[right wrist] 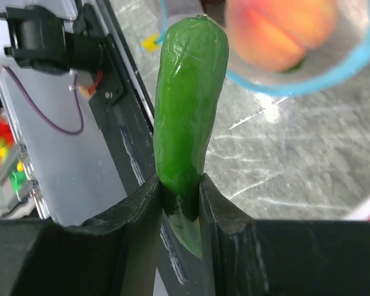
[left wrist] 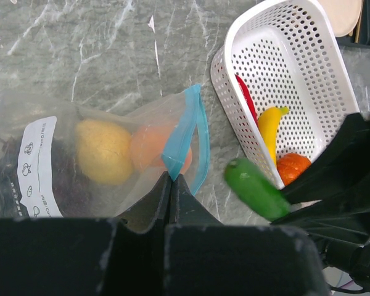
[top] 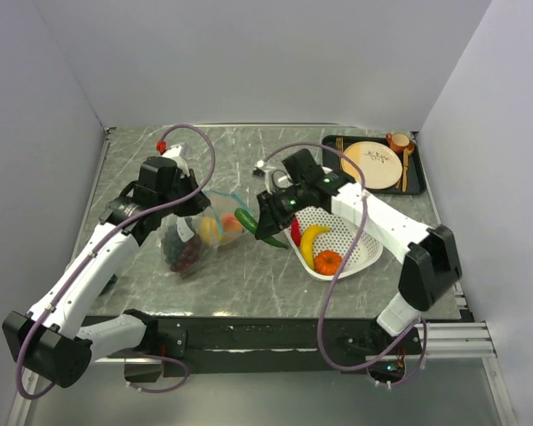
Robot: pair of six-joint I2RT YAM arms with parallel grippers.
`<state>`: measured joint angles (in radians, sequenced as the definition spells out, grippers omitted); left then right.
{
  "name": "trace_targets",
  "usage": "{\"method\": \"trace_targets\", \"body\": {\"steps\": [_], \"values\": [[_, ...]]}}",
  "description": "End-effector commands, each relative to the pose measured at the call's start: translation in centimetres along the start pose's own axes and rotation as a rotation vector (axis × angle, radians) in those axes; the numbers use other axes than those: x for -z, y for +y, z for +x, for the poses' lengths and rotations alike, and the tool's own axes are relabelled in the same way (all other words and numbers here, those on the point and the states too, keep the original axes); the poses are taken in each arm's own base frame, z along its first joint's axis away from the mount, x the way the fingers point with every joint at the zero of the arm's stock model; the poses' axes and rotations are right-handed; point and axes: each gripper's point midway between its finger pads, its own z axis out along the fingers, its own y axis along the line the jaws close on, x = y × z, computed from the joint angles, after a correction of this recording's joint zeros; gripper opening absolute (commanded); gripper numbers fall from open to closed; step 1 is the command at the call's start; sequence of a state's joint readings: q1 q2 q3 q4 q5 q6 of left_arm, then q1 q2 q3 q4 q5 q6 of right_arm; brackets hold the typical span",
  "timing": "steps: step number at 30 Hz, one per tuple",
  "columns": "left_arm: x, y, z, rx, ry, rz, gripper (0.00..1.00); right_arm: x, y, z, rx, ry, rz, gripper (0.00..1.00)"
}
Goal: Place the food in the zip-top bag and seal the zipper
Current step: Place the fake vegetable in the zipper food storage bag.
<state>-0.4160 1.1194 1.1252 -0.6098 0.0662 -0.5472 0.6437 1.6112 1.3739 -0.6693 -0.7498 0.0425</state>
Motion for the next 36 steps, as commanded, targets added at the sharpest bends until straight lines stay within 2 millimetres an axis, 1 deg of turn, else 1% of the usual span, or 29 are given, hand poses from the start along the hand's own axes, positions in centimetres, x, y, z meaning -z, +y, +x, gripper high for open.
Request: {"method": "trace_targets", "body": {"steps": [1,2,3,4,5,6,7,8,10,11,12,13,14,16,17,19,20,21,22,23,24,25,26,28,30,31,33,34,36], "values": [[0.1,-0.7,-0.3,0.015,-0.026,0.033,0.01,-1.9,0.4,-0.7,0.068,0.075,-0.016,0.31],[0.2,-0.7,-0.3,0.02,-0.026,0.037,0.01,-2.0,0.6,-1.6,0.078,0.064,-0.021,0.31],[0.3,-0.8,-0.4,0.02,-0.033,0.042,0.01,-2.4,0.7,-1.9,0.079,0.072,-0.03,0.31],[0.3,-0.8,-0.3,0.02,-0.031,0.043,0.01,-3.1,0.1,-2.0,0.065,0.085,-0.024,0.31],[0.4,-0.8,-0.2,0.022,-0.029,0.043,0.01,-3.3,-0.1,-2.9,0.061,0.07,-0.005,0.31],[0.5,-0.8,-0.3,0.023,-0.033,0.043,0.01,-3.6,-0.4,-3.2,0.057,0.067,0.0,0.32],[0.5,-0.8,-0.2,0.025,-0.03,0.041,0.01,-4.2,-1.1,-3.5,0.042,0.074,0.012,0.32],[0.6,-0.7,-0.1,0.025,-0.029,0.043,0.01,-4.2,-1.1,-4.7,0.032,0.05,0.028,0.32],[0.8,-1.0,0.0,0.024,-0.029,0.055,0.01,-5.1,-1.7,-5.6,0.014,0.043,0.035,0.33],[0.9,-1.0,0.0,0.026,-0.026,0.059,0.01,-5.1,-1.4,-6.6,0.016,0.025,0.03,0.33],[1.0,-1.1,0.1,0.025,-0.027,0.067,0.01,-5.3,-1.4,-7.0,0.01,0.024,0.02,0.33],[1.1,-1.3,0.2,0.025,-0.021,0.079,0.01,-6.1,-1.8,-7.1,-0.005,0.032,0.017,0.34],[1.1,-1.4,0.2,0.026,-0.021,0.083,0.01,-6.2,-1.6,-8.0,-0.006,0.017,0.016,0.33],[1.2,-1.5,0.4,0.028,-0.011,0.091,0.01,-7.0,-1.8,-8.3,-0.023,0.019,0.007,0.34],[1.3,-1.6,0.5,0.029,-0.006,0.092,0.01,-7.0,-1.4,-8.9,-0.027,0.008,-0.003,0.34],[1.4,-1.5,0.5,0.032,-0.01,0.091,0.01,-7.8,-1.1,-9.1,-0.039,0.014,-0.019,0.36],[1.4,-1.4,0.4,0.038,-0.018,0.085,0.01,-7.9,-0.9,-9.4,-0.05,0.009,-0.023,0.36],[1.6,-1.7,0.0,0.037,-0.044,0.099,0.01,-8.2,-0.6,-9.4,-0.054,0.009,-0.026,0.36],[1.6,-1.5,0.1,0.04,-0.045,0.096,0.01,-8.4,-0.1,-9.8,-0.052,-0.004,-0.035,0.36],[1.6,-1.6,0.1,0.04,-0.042,0.098,0.01,-8.5,0.1,-9.8,-0.084,-0.007,-0.046,0.37],[1.4,-1.5,0.4,0.04,-0.026,0.094,0.01,-8.3,0.7,-10.1,-0.093,-0.024,-0.061,0.37],[1.2,-1.5,0.6,0.04,-0.015,0.092,0.01,-8.6,0.9,-10.4,-0.101,-0.048,-0.083,0.38],[1.1,-1.6,0.8,0.042,0.001,0.098,0.01,-8.7,1.4,-10.6,-0.145,-0.055,-0.099,0.38],[0.9,-1.8,0.8,0.044,0.001,0.111,0.01,-8.7,2.2,-11.2,-0.162,-0.085,-0.14,0.39],[1.0,-2.1,0.7,0.046,-0.005,0.122,0.01,-8.9,3.1,-11.4,-0.204,-0.089,-0.17,0.39],[1.1,-2.1,0.5,0.047,-0.011,0.12,0.01,-9.3,3.3,-11.4,-0.206,-0.096,-0.174,0.39],[1.3,-2.3,0.1,0.046,-0.023,0.124,0.01,-10.2,3.0,-11.0,-0.21,-0.087,-0.138,0.39],[1.6,-2.5,-0.2,0.047,-0.031,0.129,0.01,-10.5,2.8,-10.9,-0.212,-0.083,-0.113,0.44],[2.1,-2.8,-0.7,0.045,-0.048,0.138,0.01,-11.2,2.4,-10.8,-0.196,-0.087,-0.066,0.45]]}}
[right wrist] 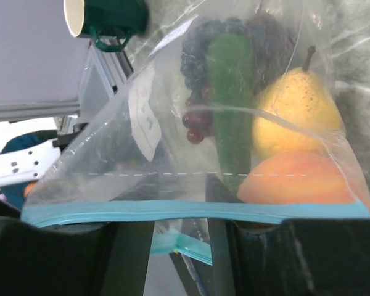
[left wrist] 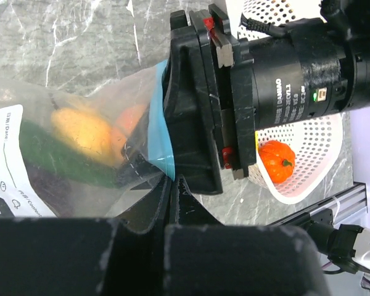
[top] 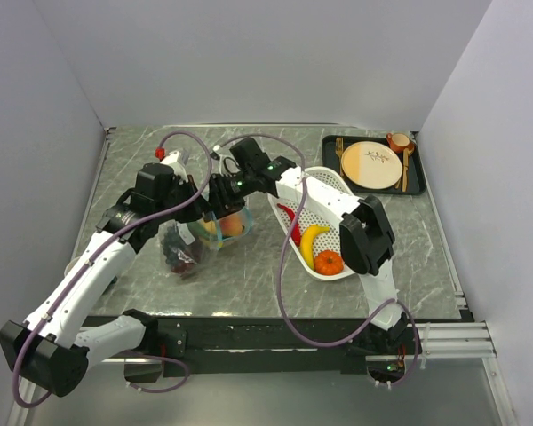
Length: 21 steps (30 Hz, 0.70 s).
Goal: Place the food in the zip-top bag and seal the zipper
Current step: Place the fake vegetable in the zipper food storage bag.
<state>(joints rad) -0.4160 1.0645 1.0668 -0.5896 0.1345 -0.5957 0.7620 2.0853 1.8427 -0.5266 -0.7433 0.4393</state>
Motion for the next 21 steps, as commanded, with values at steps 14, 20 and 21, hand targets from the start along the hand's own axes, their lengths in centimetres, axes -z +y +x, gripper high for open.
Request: {"method": "trace_targets", "body": {"steps": [14,20,21], "values": [[1.9,-1.0,-2.4,-0.018,-0.103,0.008,0.01,12.3,-2.3,-2.6,0.082,-0.396,0.419,0.71],[1.3,-1.0,-2.3,-0.019,-0.087,0.013,0.01,18.6,-8.0,-0.1,-0.076,-0.504,0.644,0.81],[1.2,-1.1,-2.2,-0.019,-0.085,0.015,0.01,20.2,-10.5,0.6,-0.153,-0.504,0.694,0.79]]}}
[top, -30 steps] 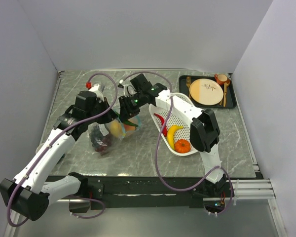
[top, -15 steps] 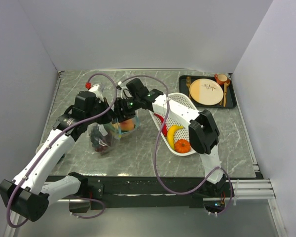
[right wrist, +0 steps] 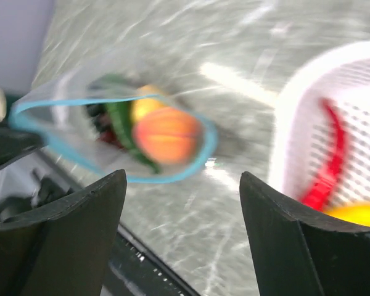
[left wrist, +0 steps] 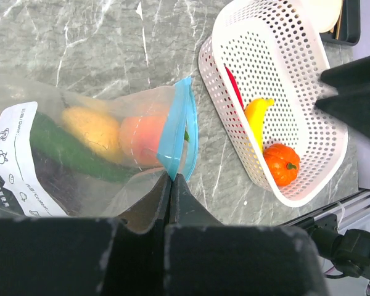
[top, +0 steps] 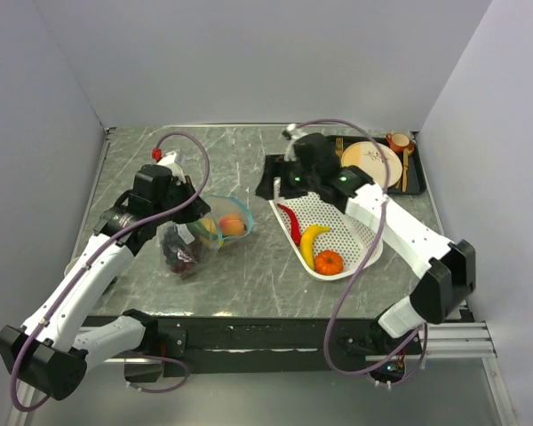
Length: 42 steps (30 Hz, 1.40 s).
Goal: Place the food in the zip-top bag and seal the zipper
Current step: Place the fake vegetable in the zipper food storage bag, then pick up the fake fruit from the bin.
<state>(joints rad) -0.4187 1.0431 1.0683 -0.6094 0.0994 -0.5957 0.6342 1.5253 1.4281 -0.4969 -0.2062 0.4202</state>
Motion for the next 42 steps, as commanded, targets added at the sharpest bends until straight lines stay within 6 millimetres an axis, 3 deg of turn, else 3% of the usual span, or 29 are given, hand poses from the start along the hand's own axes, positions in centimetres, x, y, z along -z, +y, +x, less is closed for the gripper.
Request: {"method": "trace_targets", "body": {"steps": [1,4,14,17,23,27,35,38,42], "values": [[0.6,-1.6,-2.1,-0.019,-0.065,0.047,0.01,0.7,-9.5,2.0,-0.161,0.022,0.296,0.79],[0.4,-1.6,-2.1,-0.027,-0.057,0.049,0.01,1.1,-13.3,4.8,-0.186,0.074,0.428,0.79],[0.2,-1.6,-2.2,-0.027,-0.053,0.041,0.01,-1.9,-17.8,12.6,-0.277,0.274,0.547,0.77],[0.1,-1.4,-2.1,-0.031,-0.05,0.035,0.01,-2.8,-19.0,13.8,-0.305,0.304,0.585,0.74],[0.0,-1.2,-2.0,-0.036,-0.042,0.021,0.01,-4.1,-20.1,13.4,-0.341,0.266,0.603,0.62],[-0.2,-1.1,-1.9,-0.034,-0.038,0.022,0.01,-4.1,-20.7,12.8,-0.345,0.248,0.595,0.35],[-0.7,-1.2,-1.9,-0.042,-0.022,0.024,0.01,-4.3,-20.9,13.4,-0.347,0.273,0.584,0.38],[-0.7,-1.1,-1.9,-0.043,-0.022,0.019,0.01,-4.1,-20.7,13.1,-0.338,0.256,0.573,0.18],[-0.6,-1.1,-1.9,-0.042,-0.025,0.02,0.01,-3.1,-19.7,10.7,-0.316,0.171,0.541,0.11]]}}
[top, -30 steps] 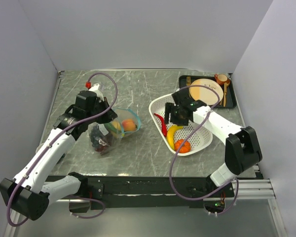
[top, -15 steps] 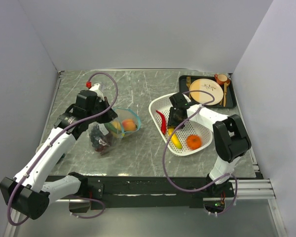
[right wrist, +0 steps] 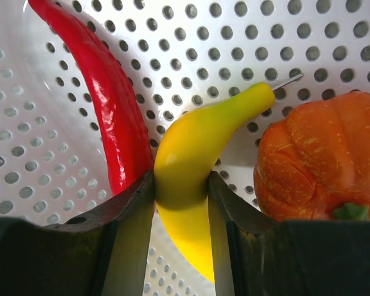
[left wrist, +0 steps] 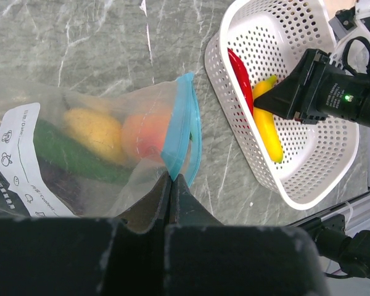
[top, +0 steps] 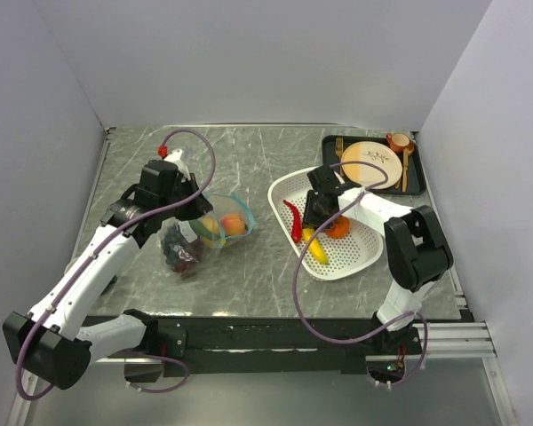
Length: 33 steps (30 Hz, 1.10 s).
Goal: Place the food in the zip-top bag and seal the zipper
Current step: Pick up the fake fruit from the bin.
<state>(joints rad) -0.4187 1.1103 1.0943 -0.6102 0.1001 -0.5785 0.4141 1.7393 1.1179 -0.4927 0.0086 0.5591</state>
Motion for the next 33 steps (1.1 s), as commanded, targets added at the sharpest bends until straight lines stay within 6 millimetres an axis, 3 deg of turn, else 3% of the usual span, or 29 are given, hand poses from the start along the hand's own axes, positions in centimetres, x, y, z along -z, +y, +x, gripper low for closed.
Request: {"method": "trace_targets", "body": {"steps": [1,8,13,17,19,20,22,23,25,27,32,33], "values": [[1.0,-1.4,-2.0,-0.028,-0.063,0.041,0.01,3.0,0.8,-2.5,0.003,-0.127,-0.058,0.1],[1.0,-1.4,-1.8,-0.028,-0.056,0.046,0.01,9.9,4.4,-6.9,-0.092,-0.366,-0.271,0.08],[0.9,-1.6,-1.7,-0.016,-0.061,0.062,0.01,14.9,8.0,-8.5,-0.174,-0.515,-0.513,0.08],[0.9,-1.9,-1.7,-0.013,-0.06,0.077,0.01,18.2,12.1,-9.1,-0.224,-0.593,-0.687,0.09],[0.9,-1.9,-1.7,-0.013,-0.059,0.079,0.01,18.7,14.7,-8.1,-0.198,-0.577,-0.763,0.1],[1.0,-2.0,-1.7,-0.013,-0.061,0.08,0.01,20.0,16.3,-8.4,-0.187,-0.58,-0.823,0.1],[1.0,-1.9,-1.7,-0.013,-0.061,0.076,0.01,19.2,19.1,-6.9,-0.143,-0.5,-0.863,0.09],[1.1,-1.9,-1.7,-0.014,-0.063,0.076,0.01,19.9,20.2,-7.0,-0.128,-0.523,-0.905,0.09],[1.1,-1.8,-1.6,-0.014,-0.062,0.074,0.01,19.7,21.6,-6.0,-0.117,-0.523,-0.94,0.09],[1.2,-1.8,-1.5,-0.012,-0.066,0.078,0.01,19.5,22.8,-5.8,-0.101,-0.524,-0.977,0.1],[1.4,-1.9,-1.6,-0.006,-0.07,0.084,0.01,20.9,24.6,-5.8,-0.09,-0.626,-1.065,0.12],[1.5,-2.0,-1.7,-0.005,-0.074,0.085,0.01,20.4,24.9,-5.9,-0.089,-0.623,-1.064,0.11]]}}
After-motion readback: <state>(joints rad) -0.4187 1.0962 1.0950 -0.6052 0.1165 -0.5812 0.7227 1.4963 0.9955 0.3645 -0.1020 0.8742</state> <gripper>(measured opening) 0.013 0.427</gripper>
